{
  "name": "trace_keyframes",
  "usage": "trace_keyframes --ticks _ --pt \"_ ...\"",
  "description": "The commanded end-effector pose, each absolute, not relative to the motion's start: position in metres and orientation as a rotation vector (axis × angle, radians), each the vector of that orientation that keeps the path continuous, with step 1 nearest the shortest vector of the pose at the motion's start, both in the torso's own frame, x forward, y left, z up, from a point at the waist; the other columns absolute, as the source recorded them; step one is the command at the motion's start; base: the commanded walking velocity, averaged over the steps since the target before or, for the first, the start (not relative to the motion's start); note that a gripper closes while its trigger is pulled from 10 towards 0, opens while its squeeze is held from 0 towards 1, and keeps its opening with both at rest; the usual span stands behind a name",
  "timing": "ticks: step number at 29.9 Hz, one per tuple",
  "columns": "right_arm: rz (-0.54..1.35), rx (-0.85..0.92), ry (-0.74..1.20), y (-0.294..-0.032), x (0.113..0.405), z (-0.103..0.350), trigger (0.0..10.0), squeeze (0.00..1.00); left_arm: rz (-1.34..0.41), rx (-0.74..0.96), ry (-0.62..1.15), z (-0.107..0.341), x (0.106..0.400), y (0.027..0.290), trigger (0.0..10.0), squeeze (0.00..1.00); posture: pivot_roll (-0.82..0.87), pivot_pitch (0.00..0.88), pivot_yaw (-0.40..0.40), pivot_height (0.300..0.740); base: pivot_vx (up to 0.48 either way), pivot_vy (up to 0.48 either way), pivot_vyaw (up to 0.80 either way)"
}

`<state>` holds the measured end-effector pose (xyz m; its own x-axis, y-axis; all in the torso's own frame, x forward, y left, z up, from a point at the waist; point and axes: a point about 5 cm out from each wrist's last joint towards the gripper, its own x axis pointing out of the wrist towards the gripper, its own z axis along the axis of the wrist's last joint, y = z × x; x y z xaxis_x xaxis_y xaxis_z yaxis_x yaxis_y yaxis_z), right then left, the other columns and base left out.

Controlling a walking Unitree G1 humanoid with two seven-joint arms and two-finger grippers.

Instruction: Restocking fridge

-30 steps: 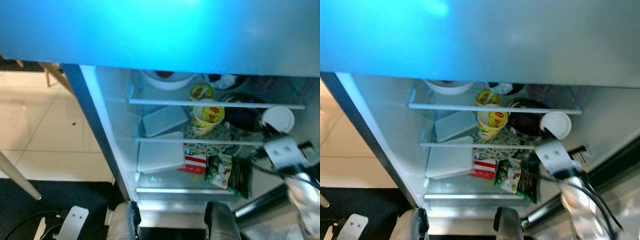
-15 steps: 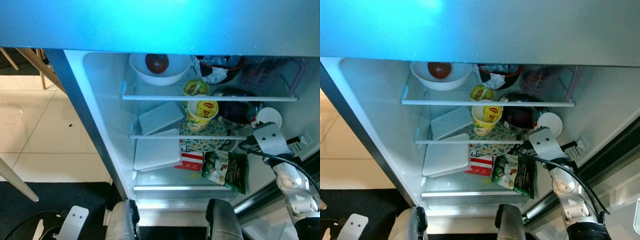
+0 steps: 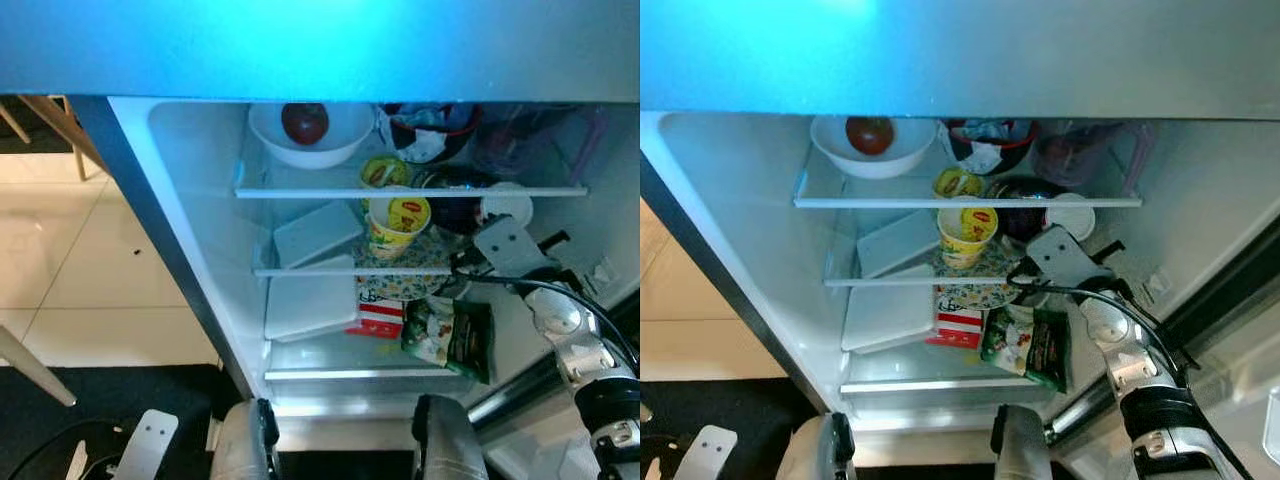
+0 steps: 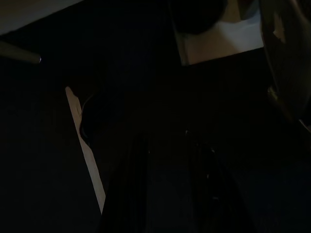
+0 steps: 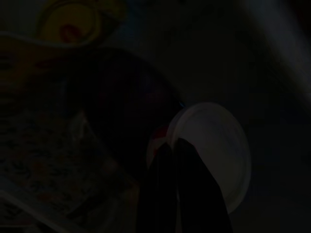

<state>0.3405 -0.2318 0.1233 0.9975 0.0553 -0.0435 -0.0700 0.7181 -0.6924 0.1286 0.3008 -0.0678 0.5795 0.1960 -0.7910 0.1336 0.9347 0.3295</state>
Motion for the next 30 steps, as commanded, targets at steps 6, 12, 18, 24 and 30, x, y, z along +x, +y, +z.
trace_keyframes --ticks 6,12,18,24,30 --pt "0.103 -0.812 0.013 -0.227 0.35 0.126 10.0 0.0 0.058 0.384 0.985 -0.067 0.121 0.31 10.0 0.3 0.08 0.139 -0.028 0.53 0.0 0.0 0.0" --pt "0.15 -0.803 0.085 -0.222 0.359 0.121 10.0 0.0 0.058 0.383 0.988 -0.067 0.12 0.31 10.0 0.3 0.09 0.148 -0.03 0.53 0.0 0.0 0.0" --pt "0.23 -0.807 0.169 -0.219 0.361 0.112 10.0 0.18 0.06 0.381 0.985 -0.067 0.119 0.309 10.0 0.3 0.09 0.151 -0.029 0.53 0.0 0.0 0.0" --pt "0.245 -0.805 0.185 -0.22 0.361 0.111 10.0 0.89 0.06 0.381 0.984 -0.067 0.12 0.309 10.0 0.3 0.09 0.15 -0.03 0.53 0.0 0.0 0.0" --pt "0.107 -0.805 0.061 -0.235 0.365 0.133 10.0 1.0 0.059 0.378 0.985 -0.067 0.121 0.309 10.0 0.3 0.09 0.149 -0.033 0.53 0.0 0.0 0.0"
